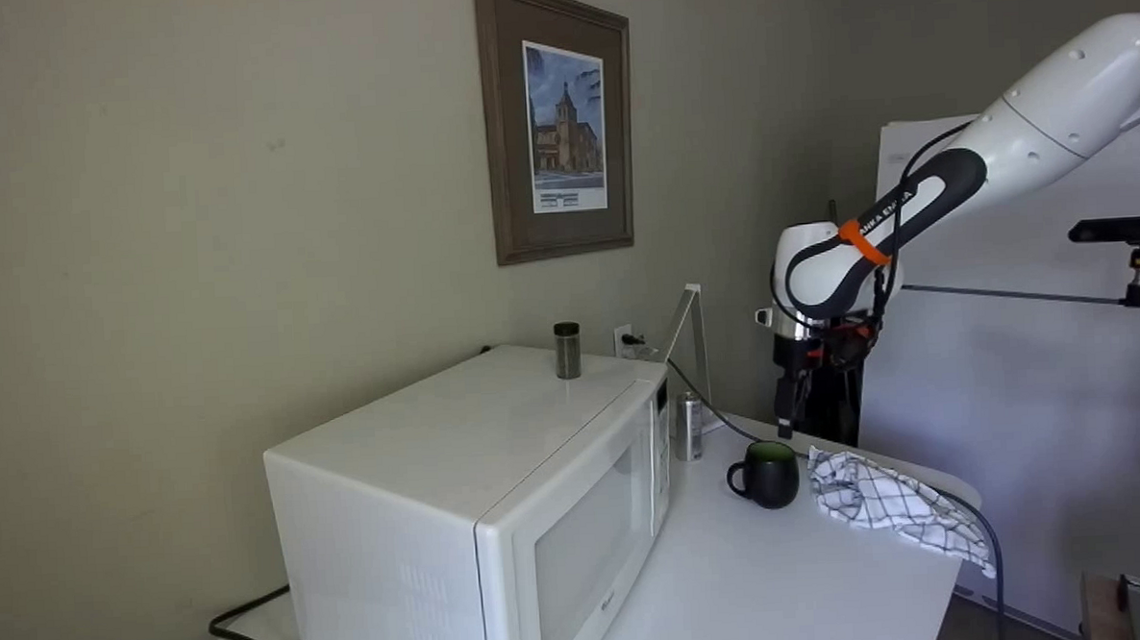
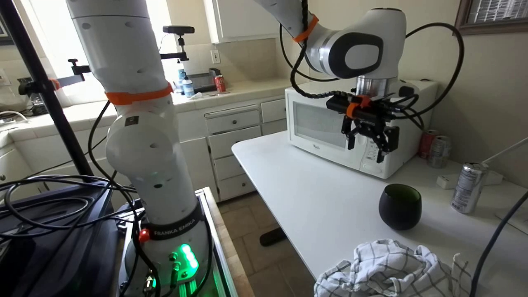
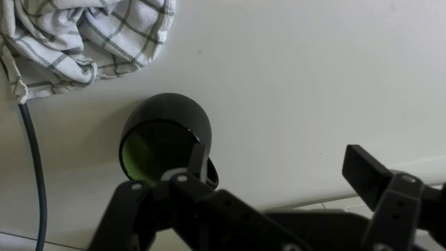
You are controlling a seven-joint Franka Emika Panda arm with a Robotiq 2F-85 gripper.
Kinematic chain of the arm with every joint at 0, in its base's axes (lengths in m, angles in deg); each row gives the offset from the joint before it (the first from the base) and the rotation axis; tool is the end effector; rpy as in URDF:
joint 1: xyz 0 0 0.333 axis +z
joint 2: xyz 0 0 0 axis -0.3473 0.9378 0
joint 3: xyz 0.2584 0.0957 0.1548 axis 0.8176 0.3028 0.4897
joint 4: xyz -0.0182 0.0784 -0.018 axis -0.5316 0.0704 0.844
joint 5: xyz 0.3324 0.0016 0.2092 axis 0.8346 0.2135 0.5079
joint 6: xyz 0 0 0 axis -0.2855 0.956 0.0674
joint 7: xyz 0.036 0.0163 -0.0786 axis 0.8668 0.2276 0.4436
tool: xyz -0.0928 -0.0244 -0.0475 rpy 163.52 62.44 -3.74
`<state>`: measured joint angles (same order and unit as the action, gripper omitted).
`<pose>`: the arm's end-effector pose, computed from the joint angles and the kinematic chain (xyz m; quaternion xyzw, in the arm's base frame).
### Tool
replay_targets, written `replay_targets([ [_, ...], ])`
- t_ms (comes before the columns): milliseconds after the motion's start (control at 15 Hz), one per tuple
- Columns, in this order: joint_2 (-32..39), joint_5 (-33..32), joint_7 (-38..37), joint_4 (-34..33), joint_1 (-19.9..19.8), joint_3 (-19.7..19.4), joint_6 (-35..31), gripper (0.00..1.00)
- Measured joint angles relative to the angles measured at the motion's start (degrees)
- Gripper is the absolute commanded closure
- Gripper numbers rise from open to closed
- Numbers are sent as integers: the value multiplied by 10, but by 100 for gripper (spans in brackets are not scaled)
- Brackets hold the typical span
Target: Put the mug on top of the microwave
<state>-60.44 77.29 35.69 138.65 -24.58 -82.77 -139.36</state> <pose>0.4996 -0.1013 0.3393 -0.9965 -0.0793 -0.0193 0.0153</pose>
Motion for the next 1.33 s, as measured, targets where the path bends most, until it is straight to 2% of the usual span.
replay_targets([
  [400,43,27,79,52,-4,3,-149,0],
  [733,92,70,143,61,-28,25,-232,0],
  [867,107,79,159,56,-42,41,-250,0],
  [1000,118,81,166,48,-53,57,-257,4],
  [1133,126,81,167,40,-62,70,-258,16],
  [1200,129,81,167,35,-65,75,-258,26],
  [1267,132,81,168,31,-68,78,-258,25],
  [1333,133,81,168,28,-71,80,-258,19],
])
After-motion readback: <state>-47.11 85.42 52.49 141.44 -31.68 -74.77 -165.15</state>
